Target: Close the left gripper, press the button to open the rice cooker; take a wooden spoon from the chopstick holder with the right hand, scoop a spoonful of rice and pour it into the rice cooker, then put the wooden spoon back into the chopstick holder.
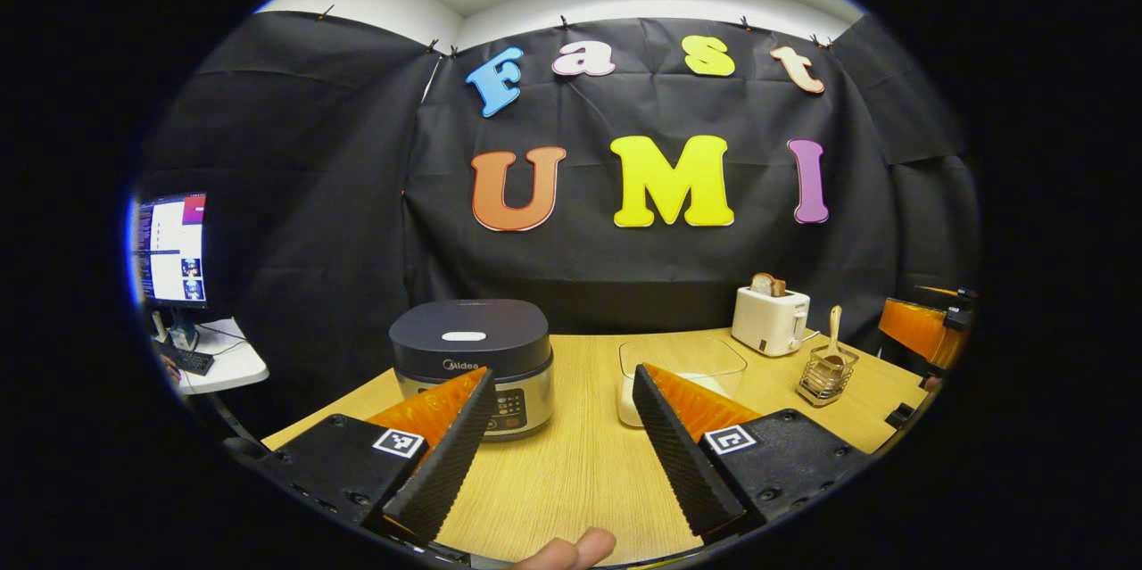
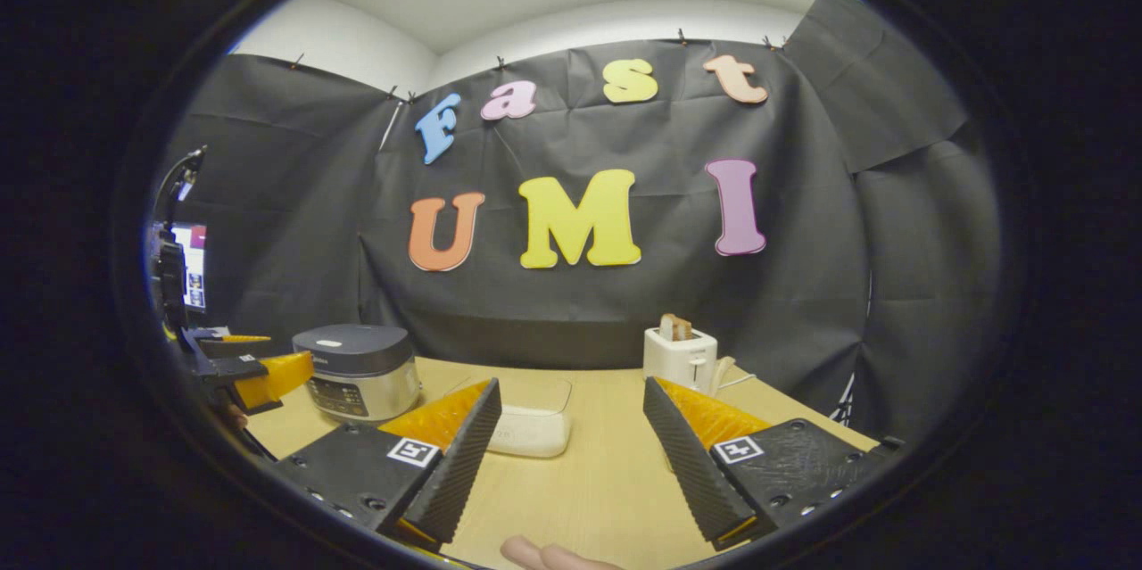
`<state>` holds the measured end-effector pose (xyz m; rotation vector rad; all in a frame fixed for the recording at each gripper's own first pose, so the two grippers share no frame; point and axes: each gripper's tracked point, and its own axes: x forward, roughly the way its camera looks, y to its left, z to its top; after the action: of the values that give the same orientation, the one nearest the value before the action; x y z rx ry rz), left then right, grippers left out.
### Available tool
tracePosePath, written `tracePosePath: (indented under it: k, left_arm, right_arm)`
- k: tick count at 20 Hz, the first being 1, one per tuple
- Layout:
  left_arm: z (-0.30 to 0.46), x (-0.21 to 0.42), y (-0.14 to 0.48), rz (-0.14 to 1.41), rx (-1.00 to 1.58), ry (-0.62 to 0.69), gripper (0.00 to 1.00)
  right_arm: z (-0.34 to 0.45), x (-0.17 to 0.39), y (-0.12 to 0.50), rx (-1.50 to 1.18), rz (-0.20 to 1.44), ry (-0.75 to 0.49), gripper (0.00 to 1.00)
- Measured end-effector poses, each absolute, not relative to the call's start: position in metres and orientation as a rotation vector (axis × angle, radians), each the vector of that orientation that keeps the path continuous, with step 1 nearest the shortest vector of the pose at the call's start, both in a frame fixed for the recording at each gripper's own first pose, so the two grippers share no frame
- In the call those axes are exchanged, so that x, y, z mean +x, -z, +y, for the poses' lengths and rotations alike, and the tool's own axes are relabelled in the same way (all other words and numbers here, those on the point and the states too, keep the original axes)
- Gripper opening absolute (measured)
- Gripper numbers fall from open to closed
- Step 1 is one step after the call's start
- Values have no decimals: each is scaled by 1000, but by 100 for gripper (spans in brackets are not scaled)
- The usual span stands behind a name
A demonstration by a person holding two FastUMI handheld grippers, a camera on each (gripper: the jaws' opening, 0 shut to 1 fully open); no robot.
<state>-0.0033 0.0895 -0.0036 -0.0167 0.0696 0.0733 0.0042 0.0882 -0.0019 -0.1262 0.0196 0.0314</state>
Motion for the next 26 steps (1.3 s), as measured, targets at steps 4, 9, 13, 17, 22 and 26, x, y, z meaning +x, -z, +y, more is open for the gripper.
tracePosePath:
  k: [4,9,13,17,22,26]
  left_arm:
    - [97,9,6,105,2,-61,93]
    - [125,46,-8,157,5,-50,62]
    - [149,81,-10,238,-32,-22,18]
    - [176,120,-2,357,-61,-14,3]
    - [192,144,31,547,-111,-35,3]
    - [208,147,42,555,-100,-75,3]
  right_arm:
    - [86,6,13,-125,30,-59,92]
    - [79,10,20,-99,41,-75,92]
    - [72,7,19,-97,34,-76,95]
    - [65,3,16,-81,26,-70,92]
    - [65,0,21,-75,38,-84,92]
    - [64,-3,24,-80,42,-94,95]
